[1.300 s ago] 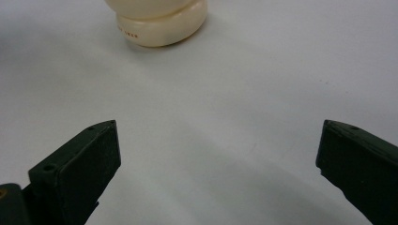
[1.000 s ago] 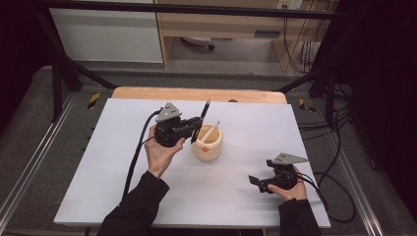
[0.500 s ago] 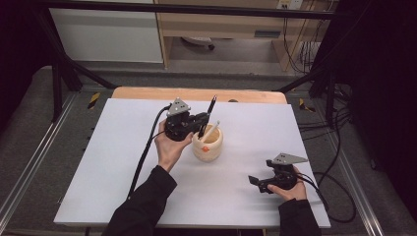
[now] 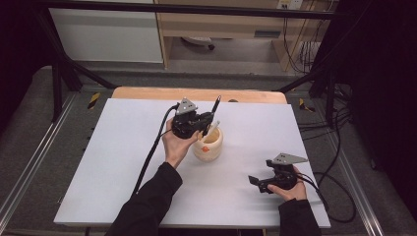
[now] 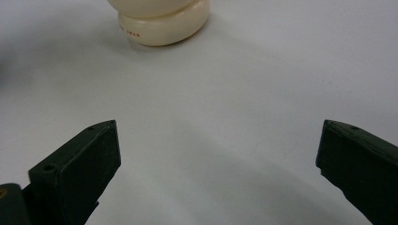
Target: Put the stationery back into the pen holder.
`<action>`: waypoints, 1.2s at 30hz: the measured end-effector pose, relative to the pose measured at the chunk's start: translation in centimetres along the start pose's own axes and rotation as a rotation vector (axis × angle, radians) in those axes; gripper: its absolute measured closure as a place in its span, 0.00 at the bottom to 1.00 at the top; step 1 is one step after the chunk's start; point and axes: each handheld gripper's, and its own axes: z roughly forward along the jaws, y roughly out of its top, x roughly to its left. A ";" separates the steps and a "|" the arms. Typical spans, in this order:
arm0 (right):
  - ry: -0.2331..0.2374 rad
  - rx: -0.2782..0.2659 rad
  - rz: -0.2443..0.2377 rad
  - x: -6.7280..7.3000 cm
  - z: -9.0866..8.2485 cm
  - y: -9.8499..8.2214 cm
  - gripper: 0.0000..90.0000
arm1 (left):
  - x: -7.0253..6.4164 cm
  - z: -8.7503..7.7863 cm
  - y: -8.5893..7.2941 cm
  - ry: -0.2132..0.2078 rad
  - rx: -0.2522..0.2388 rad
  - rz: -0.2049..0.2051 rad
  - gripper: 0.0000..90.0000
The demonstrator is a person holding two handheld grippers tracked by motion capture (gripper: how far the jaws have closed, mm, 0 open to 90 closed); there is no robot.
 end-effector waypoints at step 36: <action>-0.002 0.003 -0.003 0.0 0.0 0.0 0.01 | 0.1 1.0 -4.5 -0.030 0.098 0.014 0.88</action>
